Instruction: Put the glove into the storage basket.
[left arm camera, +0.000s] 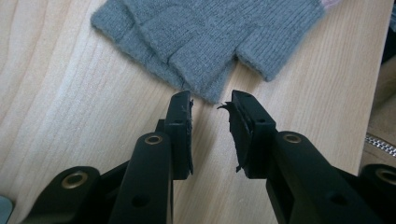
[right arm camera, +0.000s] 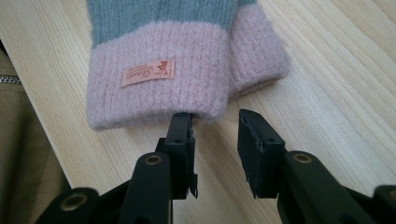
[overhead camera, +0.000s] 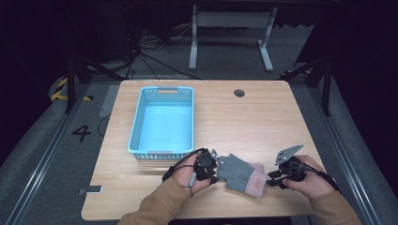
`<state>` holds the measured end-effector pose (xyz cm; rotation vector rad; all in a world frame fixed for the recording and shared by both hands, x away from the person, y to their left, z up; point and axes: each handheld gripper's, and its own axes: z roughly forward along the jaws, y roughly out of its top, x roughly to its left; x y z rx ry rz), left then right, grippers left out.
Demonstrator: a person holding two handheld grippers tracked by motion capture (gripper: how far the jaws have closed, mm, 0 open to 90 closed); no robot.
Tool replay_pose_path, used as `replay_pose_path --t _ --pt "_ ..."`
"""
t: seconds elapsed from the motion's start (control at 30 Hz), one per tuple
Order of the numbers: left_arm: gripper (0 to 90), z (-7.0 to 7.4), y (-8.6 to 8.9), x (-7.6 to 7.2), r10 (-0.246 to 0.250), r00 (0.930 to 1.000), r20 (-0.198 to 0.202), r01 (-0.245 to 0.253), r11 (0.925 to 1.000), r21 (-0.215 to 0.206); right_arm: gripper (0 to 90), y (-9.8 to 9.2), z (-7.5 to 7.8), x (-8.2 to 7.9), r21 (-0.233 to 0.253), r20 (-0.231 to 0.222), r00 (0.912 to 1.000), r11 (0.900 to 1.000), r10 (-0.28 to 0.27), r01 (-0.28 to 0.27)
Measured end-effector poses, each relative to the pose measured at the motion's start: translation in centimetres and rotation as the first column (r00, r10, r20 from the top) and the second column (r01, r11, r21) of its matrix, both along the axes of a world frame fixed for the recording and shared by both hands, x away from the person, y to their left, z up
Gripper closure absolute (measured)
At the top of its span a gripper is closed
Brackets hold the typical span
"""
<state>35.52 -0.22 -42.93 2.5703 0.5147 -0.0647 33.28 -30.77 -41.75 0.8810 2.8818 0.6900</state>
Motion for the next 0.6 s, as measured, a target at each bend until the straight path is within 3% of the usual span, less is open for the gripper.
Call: replay_pose_path --t 0.6 --pt "75.1 -1.1 -0.9 0.6 0.053 0.9986 0.002 -0.053 0.9985 0.015 68.1 0.2 -0.4 0.1 -0.007 -0.005 1.0 1.0 0.002 -0.002"
